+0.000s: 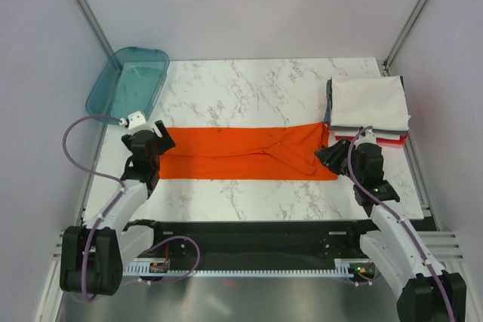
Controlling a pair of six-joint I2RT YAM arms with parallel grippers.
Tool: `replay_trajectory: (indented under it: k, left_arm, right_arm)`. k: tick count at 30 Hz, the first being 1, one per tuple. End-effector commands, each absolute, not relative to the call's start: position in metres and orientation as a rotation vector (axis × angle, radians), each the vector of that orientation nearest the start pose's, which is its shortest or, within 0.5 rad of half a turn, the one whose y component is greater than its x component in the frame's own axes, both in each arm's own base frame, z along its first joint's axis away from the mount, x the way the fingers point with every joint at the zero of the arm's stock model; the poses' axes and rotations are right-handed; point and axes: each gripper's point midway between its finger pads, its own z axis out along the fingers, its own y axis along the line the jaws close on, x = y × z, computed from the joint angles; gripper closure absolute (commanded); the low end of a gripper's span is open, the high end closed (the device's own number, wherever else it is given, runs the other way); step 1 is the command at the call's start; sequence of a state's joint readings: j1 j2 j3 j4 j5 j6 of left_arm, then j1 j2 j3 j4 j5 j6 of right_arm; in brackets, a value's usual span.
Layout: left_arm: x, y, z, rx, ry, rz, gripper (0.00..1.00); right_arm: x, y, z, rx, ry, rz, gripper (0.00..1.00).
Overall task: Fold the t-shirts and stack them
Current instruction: Fold the tshirt
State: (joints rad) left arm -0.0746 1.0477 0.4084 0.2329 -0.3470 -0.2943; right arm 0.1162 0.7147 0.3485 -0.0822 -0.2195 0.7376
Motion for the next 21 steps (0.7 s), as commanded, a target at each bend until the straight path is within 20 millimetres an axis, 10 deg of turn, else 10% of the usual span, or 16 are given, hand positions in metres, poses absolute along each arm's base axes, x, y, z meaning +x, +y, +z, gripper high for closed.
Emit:
replay_trajectory:
  k: [1,9,21]
  left_arm:
    - [0.332,0.027,0.138,-0.576,1.785,0.040,0.06]
    - [0.334,0.001,0.153,-0.639,1.848,-0.166,0.00]
    - [0.357,-0.067,0.140,-0.547,2.071,-0.309,0.29]
  right_arm:
    - [0.278,0.100,0.143,0.446,1.996,0.751,0.59]
    - [0.307,0.132,0.130,0.317,2.135,0.725,0.55]
    - [0.366,0.178,0.109,0.217,2.241,0.684,0.62]
